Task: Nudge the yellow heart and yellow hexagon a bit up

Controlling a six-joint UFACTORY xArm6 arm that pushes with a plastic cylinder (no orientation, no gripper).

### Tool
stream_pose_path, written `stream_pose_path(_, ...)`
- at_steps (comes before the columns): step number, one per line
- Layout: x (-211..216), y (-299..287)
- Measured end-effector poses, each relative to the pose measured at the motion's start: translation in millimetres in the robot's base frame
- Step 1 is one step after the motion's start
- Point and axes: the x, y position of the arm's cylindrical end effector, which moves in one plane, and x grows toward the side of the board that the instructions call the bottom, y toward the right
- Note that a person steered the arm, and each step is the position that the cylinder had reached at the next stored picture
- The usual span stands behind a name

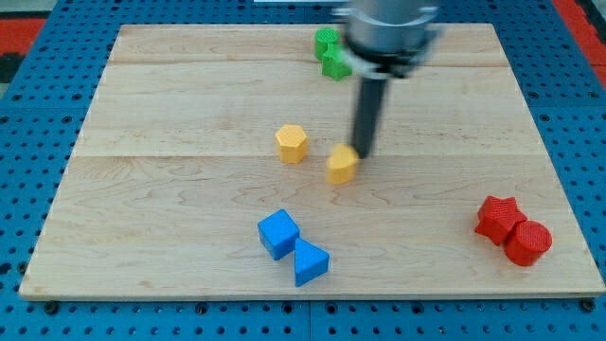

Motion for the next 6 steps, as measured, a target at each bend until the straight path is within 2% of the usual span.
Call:
stream_pose_path(1,6.8,53.9)
stream_pose_path(2,70.6,90.9)
stream_pose_path(3,79.5,22.7)
stream_pose_path(4,59.4,-46.7)
stream_pose_path(5,26.3,-52.3)
stream_pose_path(6,25.1,-55.3)
